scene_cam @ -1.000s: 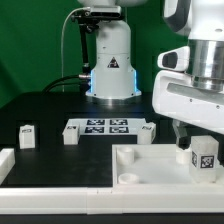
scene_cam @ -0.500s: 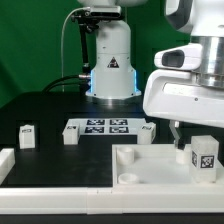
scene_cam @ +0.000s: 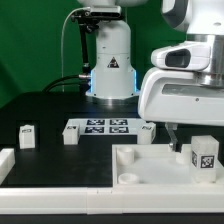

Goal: Assemble one leg

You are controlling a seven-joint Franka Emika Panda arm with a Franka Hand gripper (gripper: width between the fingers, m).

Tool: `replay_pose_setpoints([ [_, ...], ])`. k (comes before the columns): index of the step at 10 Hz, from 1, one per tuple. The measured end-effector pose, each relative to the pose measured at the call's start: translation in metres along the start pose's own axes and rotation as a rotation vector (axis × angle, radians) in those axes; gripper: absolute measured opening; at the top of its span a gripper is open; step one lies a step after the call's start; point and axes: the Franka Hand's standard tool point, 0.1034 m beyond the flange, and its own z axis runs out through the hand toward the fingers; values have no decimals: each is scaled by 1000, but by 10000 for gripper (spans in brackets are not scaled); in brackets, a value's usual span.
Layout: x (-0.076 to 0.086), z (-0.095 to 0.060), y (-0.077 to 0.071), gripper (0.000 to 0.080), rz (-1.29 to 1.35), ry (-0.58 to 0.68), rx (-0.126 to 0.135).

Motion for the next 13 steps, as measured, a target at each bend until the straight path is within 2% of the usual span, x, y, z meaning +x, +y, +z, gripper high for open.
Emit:
replay_pose_setpoints([
  [2, 0, 1, 0, 392, 0, -1, -1],
  [3, 0, 1, 0, 392, 8, -1, 0],
  [4, 0, 1, 0, 292, 37, -2, 0],
  [6, 0, 1, 0, 292, 43, -2, 0],
  [8, -1, 2, 0, 292, 278, -1, 8],
  [9, 0, 3, 0, 292, 508, 12, 20],
  [10, 0, 3, 0, 292, 691, 10, 21],
  [13, -3, 3, -2, 292, 1152, 6, 9],
])
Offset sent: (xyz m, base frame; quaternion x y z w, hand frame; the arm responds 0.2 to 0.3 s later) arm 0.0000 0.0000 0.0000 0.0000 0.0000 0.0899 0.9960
